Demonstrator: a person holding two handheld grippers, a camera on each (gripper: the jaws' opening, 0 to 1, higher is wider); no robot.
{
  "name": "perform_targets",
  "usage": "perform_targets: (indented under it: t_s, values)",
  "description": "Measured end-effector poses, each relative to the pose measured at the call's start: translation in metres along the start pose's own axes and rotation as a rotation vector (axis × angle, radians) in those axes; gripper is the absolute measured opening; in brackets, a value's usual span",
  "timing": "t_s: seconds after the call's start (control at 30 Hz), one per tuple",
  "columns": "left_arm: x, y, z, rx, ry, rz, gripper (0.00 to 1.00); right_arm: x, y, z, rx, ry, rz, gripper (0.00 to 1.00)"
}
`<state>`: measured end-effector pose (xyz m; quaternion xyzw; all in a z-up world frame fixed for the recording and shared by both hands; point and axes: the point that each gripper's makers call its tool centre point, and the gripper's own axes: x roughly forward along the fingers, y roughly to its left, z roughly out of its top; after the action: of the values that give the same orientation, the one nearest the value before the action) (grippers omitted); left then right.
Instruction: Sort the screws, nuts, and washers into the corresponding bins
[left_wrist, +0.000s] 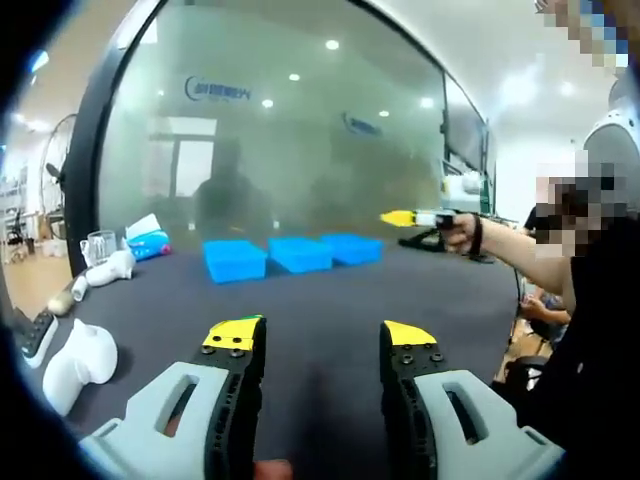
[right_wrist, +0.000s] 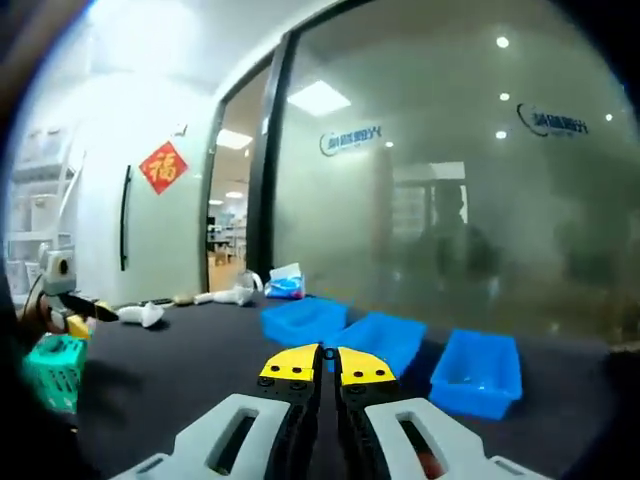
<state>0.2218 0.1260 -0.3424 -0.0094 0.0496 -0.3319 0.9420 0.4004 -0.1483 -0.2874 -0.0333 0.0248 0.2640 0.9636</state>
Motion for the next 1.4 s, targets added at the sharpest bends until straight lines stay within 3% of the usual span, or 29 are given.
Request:
perform_targets:
  t_s: [0.17,0.27,0.57,0.77,0.97,1.03,1.13,1.4]
  values:
    - [-0.001,0.001,-0.002,-0.006,0.001,0.005,0.45,0.049,-0.009,0.002,-0.032,0.058,0.003,0.03]
    - [-0.002,0.001,-0.004,-0.007,0.005,0.006,0.45,0.079,-0.012,-0.005,-0.061,0.135,0.025,0.03]
    - [-0.001,0.002,-0.004,-0.017,0.002,0.009,0.45,0.134,-0.017,-0.026,-0.078,0.251,0.021,0.03]
    - [-0.002,0.003,-0.005,-0.021,0.004,0.013,0.45,0.150,-0.028,-0.043,-0.093,0.322,0.001,0.03]
    - [-0.003,0.004,-0.005,-0.021,0.002,0.018,0.45,0.154,-0.030,-0.051,-0.099,0.336,-0.007,0.04]
    - [-0.003,0.005,-0.006,-0.019,0.006,0.019,0.45,0.155,-0.028,-0.053,-0.094,0.334,0.004,0.08]
    - [-0.003,0.004,-0.007,-0.017,0.008,0.020,0.45,0.153,-0.026,-0.054,-0.110,0.336,0.007,0.24]
    - [-0.002,0.004,-0.005,-0.019,0.002,0.019,0.45,0.139,-0.026,-0.050,-0.083,0.299,-0.002,0.31]
